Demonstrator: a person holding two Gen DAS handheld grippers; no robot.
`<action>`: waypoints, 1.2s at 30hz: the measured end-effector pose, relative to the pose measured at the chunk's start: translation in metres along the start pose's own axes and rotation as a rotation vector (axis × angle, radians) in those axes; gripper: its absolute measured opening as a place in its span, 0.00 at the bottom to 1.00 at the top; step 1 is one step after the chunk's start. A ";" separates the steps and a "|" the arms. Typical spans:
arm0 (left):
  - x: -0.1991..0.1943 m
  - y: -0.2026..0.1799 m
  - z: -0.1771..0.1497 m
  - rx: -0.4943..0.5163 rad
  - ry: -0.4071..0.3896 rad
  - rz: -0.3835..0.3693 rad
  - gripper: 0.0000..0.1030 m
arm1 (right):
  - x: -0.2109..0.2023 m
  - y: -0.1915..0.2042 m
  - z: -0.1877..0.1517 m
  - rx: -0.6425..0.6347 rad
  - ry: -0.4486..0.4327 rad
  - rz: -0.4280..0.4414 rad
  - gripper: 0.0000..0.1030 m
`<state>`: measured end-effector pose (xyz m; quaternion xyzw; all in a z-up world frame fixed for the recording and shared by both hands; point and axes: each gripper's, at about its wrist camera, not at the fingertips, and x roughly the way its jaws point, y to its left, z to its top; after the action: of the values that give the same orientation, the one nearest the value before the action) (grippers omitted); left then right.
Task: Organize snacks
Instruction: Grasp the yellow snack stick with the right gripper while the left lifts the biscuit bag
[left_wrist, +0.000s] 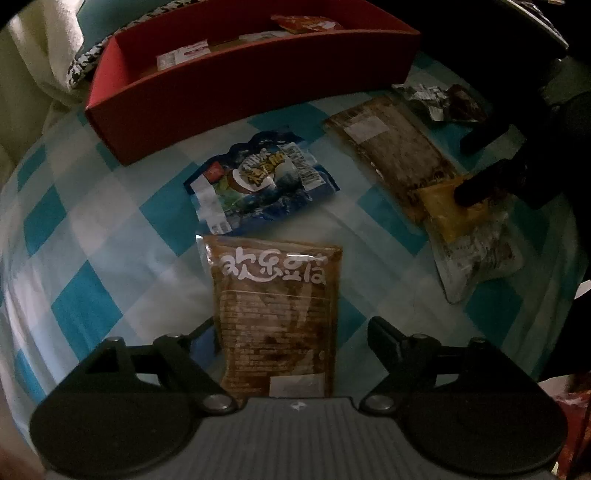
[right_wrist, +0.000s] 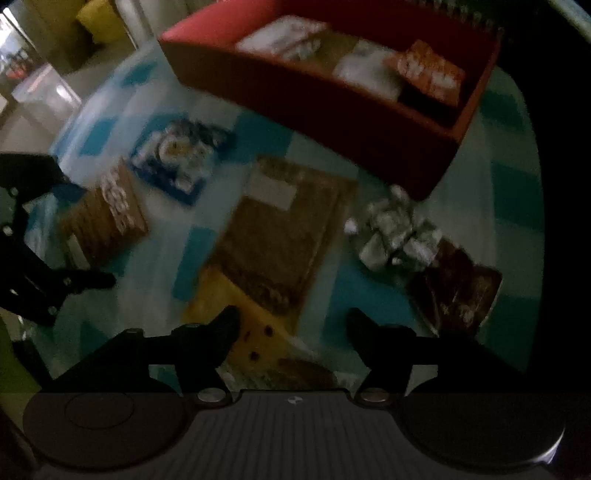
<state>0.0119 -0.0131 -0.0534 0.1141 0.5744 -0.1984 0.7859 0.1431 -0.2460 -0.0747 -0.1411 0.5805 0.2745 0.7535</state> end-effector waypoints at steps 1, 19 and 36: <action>0.000 -0.001 0.000 0.000 -0.001 0.000 0.75 | 0.000 0.002 0.000 -0.017 0.002 0.005 0.72; -0.002 0.004 0.001 -0.028 -0.010 0.008 0.65 | 0.005 0.022 -0.010 0.043 0.081 -0.014 0.40; -0.004 -0.002 -0.001 -0.008 -0.028 0.054 0.60 | 0.010 0.059 -0.037 0.165 -0.071 -0.194 0.53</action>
<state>0.0097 -0.0137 -0.0499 0.1238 0.5606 -0.1765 0.7995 0.0809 -0.2158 -0.0883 -0.1245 0.5577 0.1564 0.8056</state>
